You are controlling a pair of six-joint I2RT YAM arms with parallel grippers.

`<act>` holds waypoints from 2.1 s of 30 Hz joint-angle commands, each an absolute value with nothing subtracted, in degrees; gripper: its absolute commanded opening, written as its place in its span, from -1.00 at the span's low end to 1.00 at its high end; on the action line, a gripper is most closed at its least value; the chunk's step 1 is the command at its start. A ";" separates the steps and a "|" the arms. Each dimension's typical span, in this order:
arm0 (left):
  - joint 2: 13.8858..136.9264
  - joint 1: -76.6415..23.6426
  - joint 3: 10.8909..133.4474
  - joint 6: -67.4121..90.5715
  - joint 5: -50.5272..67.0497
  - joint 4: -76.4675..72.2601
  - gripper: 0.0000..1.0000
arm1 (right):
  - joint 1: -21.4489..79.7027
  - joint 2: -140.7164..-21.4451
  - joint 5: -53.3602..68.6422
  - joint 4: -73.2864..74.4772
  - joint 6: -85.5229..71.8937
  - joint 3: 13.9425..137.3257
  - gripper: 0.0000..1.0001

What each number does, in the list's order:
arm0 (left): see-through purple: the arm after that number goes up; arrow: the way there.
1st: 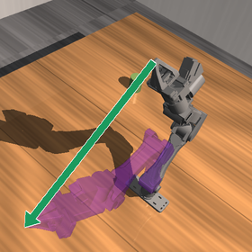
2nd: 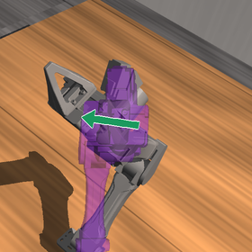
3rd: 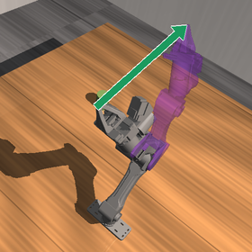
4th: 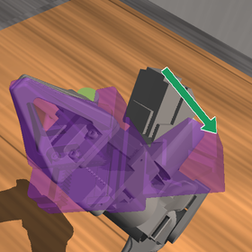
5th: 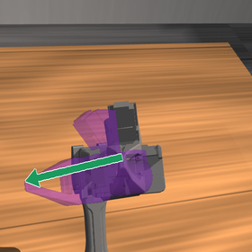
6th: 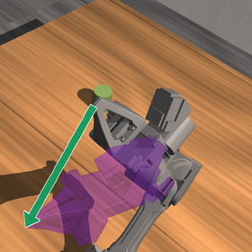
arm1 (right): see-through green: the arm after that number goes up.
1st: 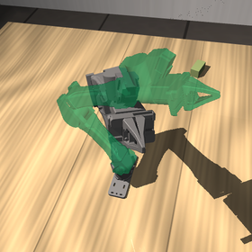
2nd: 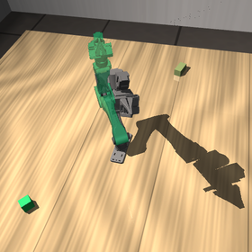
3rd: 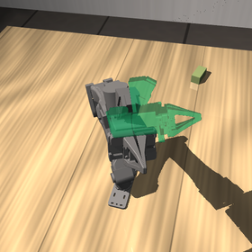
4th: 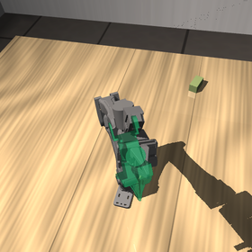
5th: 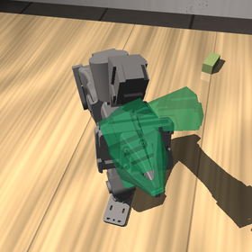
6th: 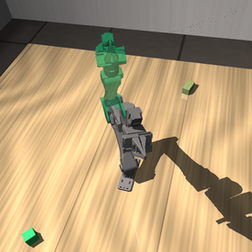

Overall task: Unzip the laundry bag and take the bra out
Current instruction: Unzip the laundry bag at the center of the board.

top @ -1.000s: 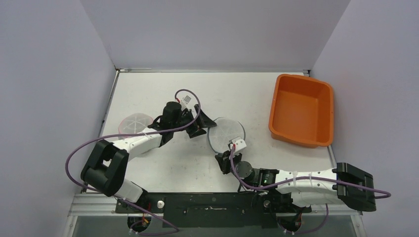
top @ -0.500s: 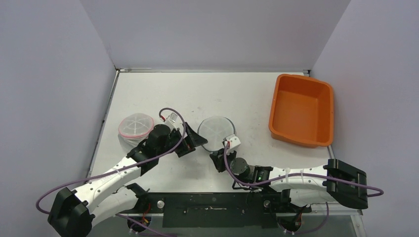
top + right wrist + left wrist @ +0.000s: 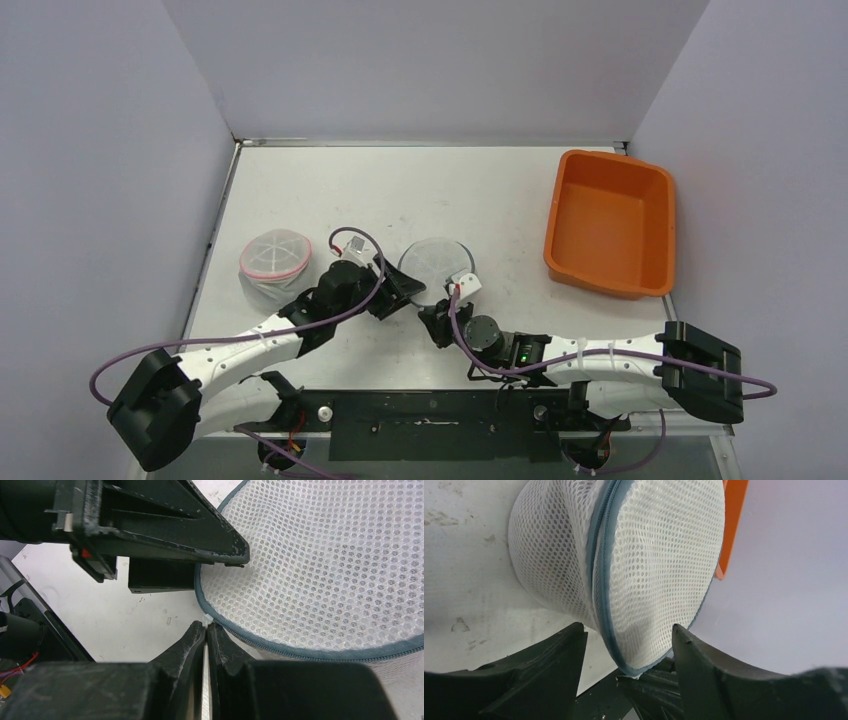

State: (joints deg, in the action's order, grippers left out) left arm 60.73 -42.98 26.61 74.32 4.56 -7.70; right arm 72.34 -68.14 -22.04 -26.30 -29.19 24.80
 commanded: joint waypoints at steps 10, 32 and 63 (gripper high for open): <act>63.85 -42.12 28.48 74.51 1.32 -14.82 -0.73 | 72.32 -61.74 -23.59 -22.98 -28.87 24.95 -0.89; 71.00 -34.58 39.57 55.16 20.51 -8.84 -0.83 | 71.04 -51.44 -30.51 -13.93 -28.91 19.34 -0.89; 53.05 -38.54 27.81 71.21 12.47 -0.16 0.93 | 72.15 -72.58 -14.98 -29.38 -25.76 30.84 -0.89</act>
